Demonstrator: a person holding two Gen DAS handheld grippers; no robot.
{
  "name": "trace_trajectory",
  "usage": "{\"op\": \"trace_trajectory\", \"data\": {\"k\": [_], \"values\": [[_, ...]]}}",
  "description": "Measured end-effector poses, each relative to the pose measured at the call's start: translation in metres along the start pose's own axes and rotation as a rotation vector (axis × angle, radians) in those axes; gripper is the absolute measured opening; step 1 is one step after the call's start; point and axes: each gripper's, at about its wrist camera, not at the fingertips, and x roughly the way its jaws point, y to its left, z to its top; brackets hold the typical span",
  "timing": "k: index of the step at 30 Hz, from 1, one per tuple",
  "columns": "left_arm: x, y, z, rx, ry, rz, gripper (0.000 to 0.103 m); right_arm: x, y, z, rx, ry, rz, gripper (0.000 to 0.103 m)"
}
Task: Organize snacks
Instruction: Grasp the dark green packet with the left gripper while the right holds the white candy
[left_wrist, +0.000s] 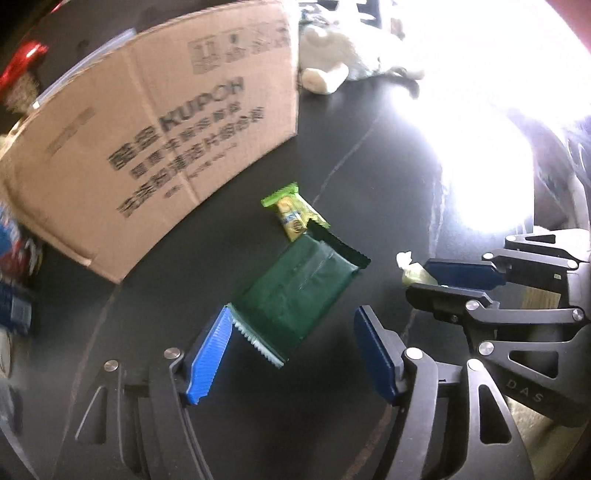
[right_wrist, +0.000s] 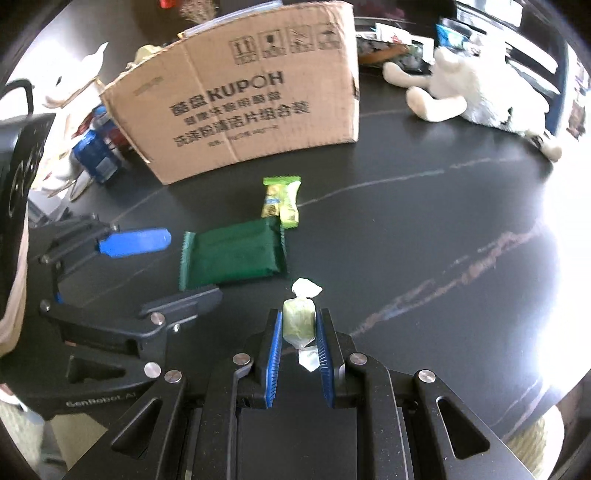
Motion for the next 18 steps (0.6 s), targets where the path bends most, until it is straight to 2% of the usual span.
{"op": "trace_trajectory", "data": {"k": [13, 18], "values": [[0.026, -0.002, 0.025, 0.070, 0.014, -0.048, 0.068, 0.005, -0.011, 0.006, 0.047, -0.004, -0.018, 0.020], [0.032, -0.001, 0.023, 0.070, 0.018, -0.053, 0.068, 0.007, -0.014, 0.009, 0.064, 0.002, -0.011, 0.020]]}}
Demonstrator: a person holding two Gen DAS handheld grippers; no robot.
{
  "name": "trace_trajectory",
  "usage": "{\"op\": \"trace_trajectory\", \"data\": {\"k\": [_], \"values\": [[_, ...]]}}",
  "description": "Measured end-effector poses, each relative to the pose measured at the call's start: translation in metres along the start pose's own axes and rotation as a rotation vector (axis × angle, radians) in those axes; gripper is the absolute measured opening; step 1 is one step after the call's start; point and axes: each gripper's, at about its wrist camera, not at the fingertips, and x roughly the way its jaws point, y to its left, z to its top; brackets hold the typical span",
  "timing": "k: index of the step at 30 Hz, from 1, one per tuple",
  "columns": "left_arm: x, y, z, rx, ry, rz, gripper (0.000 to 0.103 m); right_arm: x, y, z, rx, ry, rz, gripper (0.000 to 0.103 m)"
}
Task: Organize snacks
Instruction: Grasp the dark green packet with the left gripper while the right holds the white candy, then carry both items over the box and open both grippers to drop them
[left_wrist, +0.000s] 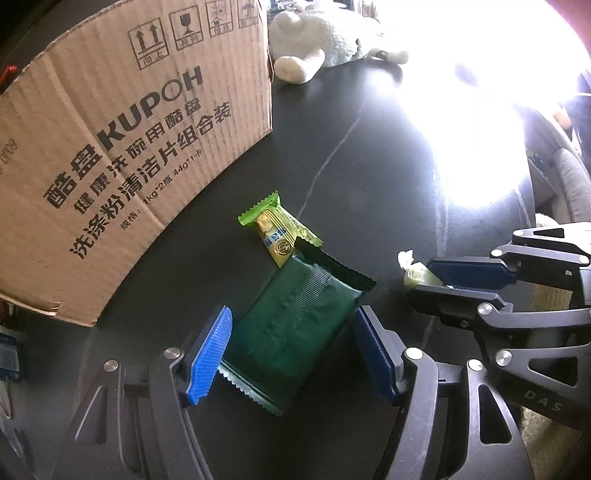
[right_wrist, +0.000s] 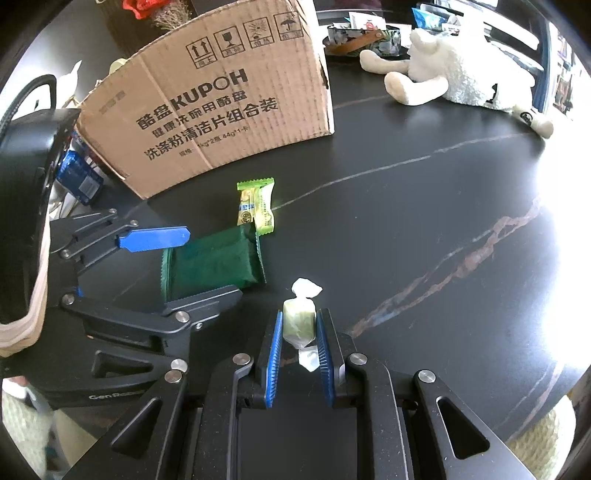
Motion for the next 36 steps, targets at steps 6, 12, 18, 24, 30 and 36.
{"op": "trace_trajectory", "data": {"k": [6, 12, 18, 24, 30, 36], "values": [[0.004, 0.003, 0.002, -0.032, -0.007, -0.016, 0.061, 0.001, 0.000, 0.000, -0.001, 0.000, -0.001, 0.020], [-0.004, 0.009, -0.006, -0.078, -0.024, -0.029, 0.047, -0.001, 0.000, 0.002, -0.005, -0.009, 0.002, 0.020], [-0.011, 0.012, -0.016, -0.127, -0.042, -0.025, 0.046, -0.006, 0.001, 0.003, -0.013, -0.024, 0.010, 0.020], [-0.032, 0.014, -0.024, -0.212, -0.083, -0.003, 0.046, -0.017, 0.007, 0.006, -0.035, -0.059, 0.034, 0.020], [-0.064, 0.018, -0.027, -0.269, -0.137, 0.048, 0.046, -0.034, 0.012, 0.011, -0.061, -0.112, 0.056, 0.020], [-0.104, 0.021, -0.026, -0.322, -0.219, 0.094, 0.046, -0.056, 0.021, 0.020, -0.103, -0.174, 0.073, 0.020]]}}
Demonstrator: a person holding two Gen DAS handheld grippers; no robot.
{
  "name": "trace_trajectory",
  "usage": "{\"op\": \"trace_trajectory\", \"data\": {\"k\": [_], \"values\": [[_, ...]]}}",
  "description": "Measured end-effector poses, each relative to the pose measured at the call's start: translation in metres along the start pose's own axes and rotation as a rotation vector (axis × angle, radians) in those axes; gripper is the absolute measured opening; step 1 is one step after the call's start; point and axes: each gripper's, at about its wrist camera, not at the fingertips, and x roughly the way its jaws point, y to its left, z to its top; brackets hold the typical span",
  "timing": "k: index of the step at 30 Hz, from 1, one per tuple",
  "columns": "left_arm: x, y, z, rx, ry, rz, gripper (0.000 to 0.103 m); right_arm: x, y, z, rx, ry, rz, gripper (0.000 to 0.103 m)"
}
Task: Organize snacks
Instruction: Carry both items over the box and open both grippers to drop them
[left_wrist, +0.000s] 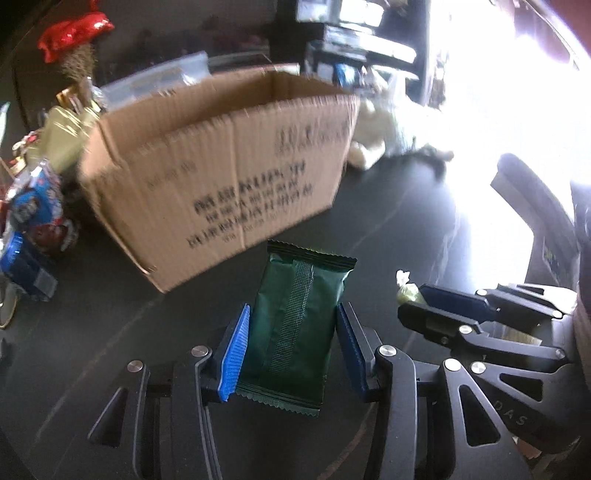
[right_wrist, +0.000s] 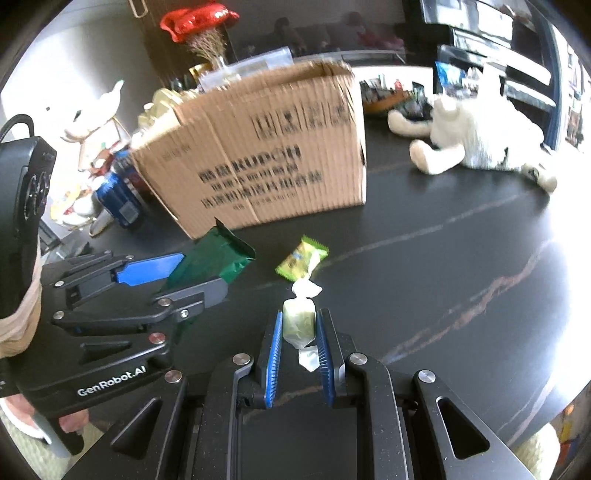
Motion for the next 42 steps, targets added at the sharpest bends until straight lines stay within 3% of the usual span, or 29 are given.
{"op": "trace_trajectory", "data": {"k": [10, 21, 30, 42], "values": [[-0.047, 0.014, 0.024, -0.074, -0.097, 0.041, 0.046, -0.034, 0.016, 0.044, -0.054, -0.120, 0.050, 0.020], [-0.071, 0.035, 0.068, -0.137, -0.181, 0.088, 0.046, -0.053, 0.034, 0.095, -0.123, -0.232, 0.079, 0.020], [-0.076, 0.054, 0.098, -0.175, -0.202, 0.116, 0.046, -0.047, 0.043, 0.134, -0.164, -0.248, 0.094, 0.020], [-0.049, 0.080, 0.134, -0.202, -0.185, 0.144, 0.047, -0.018, 0.042, 0.176, -0.173, -0.221, 0.070, 0.020]]}}
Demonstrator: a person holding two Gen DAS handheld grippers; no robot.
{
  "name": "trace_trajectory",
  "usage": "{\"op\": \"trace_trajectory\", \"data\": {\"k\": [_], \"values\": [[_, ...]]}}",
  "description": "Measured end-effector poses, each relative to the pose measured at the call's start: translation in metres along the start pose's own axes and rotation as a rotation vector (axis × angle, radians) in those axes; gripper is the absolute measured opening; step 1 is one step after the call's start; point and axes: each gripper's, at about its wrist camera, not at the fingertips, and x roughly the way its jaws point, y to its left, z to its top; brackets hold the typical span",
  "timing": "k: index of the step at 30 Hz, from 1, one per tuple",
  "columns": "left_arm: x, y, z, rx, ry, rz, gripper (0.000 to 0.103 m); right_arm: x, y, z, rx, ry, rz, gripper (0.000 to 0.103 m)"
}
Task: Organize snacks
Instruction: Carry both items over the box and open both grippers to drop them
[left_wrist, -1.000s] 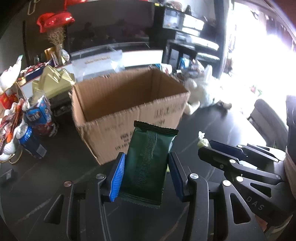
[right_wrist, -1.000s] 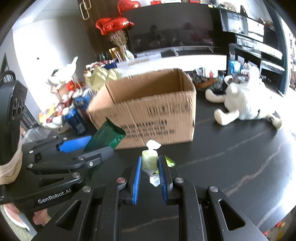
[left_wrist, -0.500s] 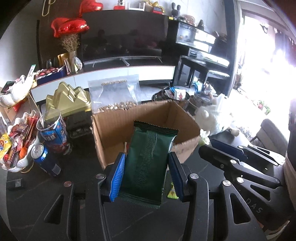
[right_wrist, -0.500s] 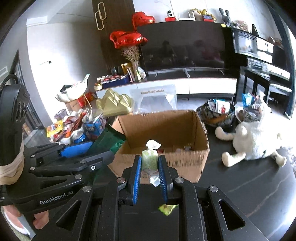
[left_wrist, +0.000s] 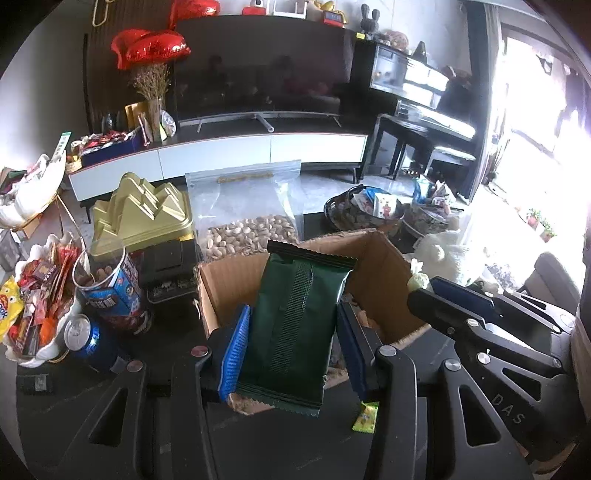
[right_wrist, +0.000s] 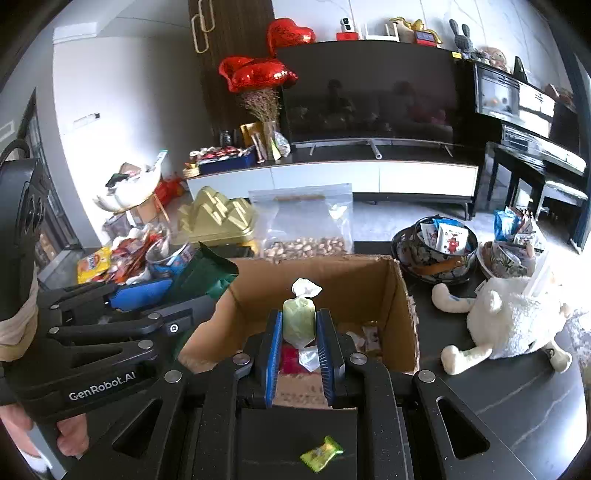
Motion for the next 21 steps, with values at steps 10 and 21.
{"op": "trace_trajectory", "data": {"k": [10, 21], "values": [[0.015, 0.008, 0.005, -0.017, 0.001, 0.071, 0.063, 0.019, -0.013, 0.007, 0.023, 0.012, -0.054, 0.042], [-0.017, -0.013, -0.029, 0.022, -0.048, 0.055, 0.065, -0.010, -0.019, -0.029, 0.063, 0.006, -0.058, 0.042]]}}
